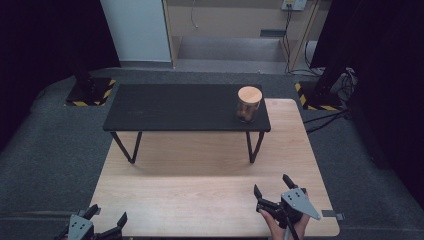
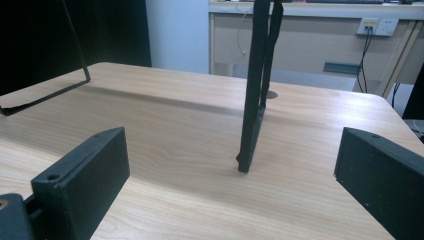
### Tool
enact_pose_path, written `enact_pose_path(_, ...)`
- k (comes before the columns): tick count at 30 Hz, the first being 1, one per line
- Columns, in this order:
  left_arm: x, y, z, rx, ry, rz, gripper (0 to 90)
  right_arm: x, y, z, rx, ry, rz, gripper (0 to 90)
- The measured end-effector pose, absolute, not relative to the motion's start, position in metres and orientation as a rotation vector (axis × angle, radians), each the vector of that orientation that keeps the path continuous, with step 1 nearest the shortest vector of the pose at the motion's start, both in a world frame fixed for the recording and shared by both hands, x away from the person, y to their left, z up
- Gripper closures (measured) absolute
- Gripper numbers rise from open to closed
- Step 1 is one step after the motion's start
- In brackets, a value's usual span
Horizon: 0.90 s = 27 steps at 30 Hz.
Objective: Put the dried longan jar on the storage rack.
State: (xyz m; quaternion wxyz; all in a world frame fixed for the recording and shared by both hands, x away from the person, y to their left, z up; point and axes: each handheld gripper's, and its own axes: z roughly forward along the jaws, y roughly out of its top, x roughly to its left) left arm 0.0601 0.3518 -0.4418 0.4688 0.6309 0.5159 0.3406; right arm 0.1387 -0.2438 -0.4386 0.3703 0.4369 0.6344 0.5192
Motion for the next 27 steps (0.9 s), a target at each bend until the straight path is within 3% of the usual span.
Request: enact_pose_path(27, 0.064, 0.348, -0.441, 1.553, 1.263, 0.845, 1.1, 0.129, -0.252, -0.458, 1.173, 1.608, 1.349, 1.5)
